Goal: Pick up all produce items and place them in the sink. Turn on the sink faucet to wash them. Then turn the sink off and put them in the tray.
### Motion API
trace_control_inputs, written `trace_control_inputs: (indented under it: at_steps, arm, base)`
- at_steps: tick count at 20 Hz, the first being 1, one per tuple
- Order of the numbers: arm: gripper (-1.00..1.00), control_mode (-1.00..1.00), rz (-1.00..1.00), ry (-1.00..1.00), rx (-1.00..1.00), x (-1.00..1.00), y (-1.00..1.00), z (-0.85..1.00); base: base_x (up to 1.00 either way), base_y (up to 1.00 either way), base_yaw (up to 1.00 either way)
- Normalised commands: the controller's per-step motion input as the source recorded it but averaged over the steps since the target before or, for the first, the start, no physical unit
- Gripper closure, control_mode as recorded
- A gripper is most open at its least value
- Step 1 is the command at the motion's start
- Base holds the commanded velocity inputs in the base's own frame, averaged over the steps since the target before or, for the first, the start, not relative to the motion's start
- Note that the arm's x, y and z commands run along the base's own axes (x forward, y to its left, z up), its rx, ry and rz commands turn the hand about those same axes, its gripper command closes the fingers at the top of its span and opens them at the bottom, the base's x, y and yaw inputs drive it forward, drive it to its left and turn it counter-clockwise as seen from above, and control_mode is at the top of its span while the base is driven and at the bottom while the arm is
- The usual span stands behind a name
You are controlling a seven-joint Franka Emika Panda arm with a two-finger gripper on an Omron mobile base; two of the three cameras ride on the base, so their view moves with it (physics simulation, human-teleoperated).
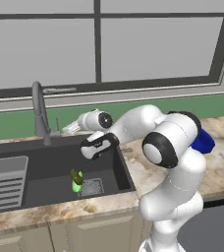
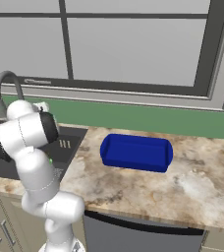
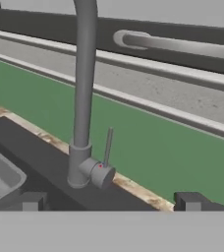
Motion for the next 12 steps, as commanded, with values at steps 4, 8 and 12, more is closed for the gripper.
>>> trace_control_inputs:
  at_steps: [4, 8, 12]
  arm:
    - [-1.0, -1.0, 0.16, -0.01, 0.03, 0.4, -0.05, -0.04]
    - [-1.0, -1.0, 0.11, 0.0, 0.03, 0.33, -0.03, 0.0]
    - [-1.0, -1.0, 0.09, 0.0, 0.02, 0.36, -0.02, 0.0]
  base:
    - [0.0, 0.0, 0.0]
    - [0.0, 0.0, 0.0]
    - [0.0, 0.0, 0.0]
